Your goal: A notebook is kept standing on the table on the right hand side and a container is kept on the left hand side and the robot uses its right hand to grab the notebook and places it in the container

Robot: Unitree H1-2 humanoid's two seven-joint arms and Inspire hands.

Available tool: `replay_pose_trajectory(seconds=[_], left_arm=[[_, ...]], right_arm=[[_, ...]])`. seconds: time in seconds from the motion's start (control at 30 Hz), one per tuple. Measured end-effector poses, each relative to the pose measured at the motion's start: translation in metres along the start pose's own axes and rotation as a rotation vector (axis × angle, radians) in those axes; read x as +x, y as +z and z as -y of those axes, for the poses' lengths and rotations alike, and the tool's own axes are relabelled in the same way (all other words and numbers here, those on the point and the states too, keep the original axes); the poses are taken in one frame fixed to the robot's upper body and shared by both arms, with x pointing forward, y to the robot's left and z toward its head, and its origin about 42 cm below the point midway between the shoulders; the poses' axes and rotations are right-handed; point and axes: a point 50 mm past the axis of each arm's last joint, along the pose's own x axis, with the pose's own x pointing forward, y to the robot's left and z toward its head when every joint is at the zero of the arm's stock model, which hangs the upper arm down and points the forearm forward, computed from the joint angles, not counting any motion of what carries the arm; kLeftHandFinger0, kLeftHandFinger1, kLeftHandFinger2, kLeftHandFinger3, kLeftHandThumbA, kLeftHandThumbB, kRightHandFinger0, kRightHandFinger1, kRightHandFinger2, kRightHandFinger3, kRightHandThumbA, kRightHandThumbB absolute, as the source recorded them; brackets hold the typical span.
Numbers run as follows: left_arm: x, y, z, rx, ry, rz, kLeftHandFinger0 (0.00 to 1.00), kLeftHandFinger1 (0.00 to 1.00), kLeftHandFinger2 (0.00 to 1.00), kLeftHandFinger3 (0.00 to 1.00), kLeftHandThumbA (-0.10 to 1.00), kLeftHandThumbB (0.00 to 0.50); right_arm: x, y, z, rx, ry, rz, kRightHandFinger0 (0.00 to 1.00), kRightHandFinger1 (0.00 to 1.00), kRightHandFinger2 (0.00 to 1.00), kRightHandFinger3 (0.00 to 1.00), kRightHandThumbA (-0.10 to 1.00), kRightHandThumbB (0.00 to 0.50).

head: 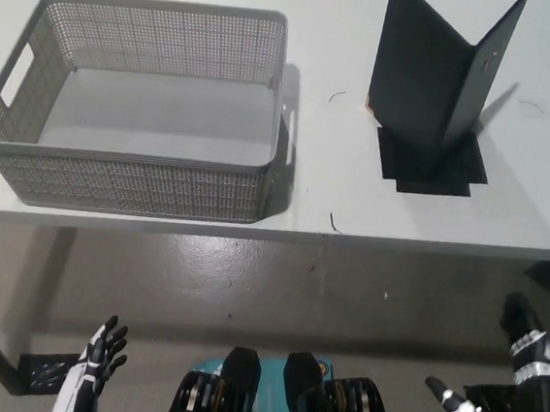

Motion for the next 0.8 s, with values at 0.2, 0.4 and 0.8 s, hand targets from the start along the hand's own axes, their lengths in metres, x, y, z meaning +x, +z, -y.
replay_pose_trajectory(seconds=[0.2, 0.4, 0.8], left_arm=[[-0.006, -0.003, -0.001, 0.003, 0.001, -0.008, 1.0, 1.0, 1.0, 1.0, 1.0, 0.337], [-0.012, -0.007, -0.002, -0.002, 0.004, -0.025, 1.0, 1.0, 1.0, 1.0, 1.0, 0.374], [-0.013, -0.008, -0.001, -0.014, 0.008, -0.028, 1.0, 1.0, 1.0, 1.0, 1.0, 0.374]], right_arm=[[0.047, 0.031, 0.002, -0.039, -0.035, 0.166, 1.0, 1.0, 1.0, 1.0, 1.0, 0.319], [0.104, 0.04, 0.004, -0.046, -0.059, 0.21, 1.0, 1.0, 1.0, 1.0, 1.0, 0.36], [0.211, -0.012, 0.003, -0.037, -0.096, 0.005, 1.0, 1.0, 1.0, 1.0, 1.0, 0.351]])
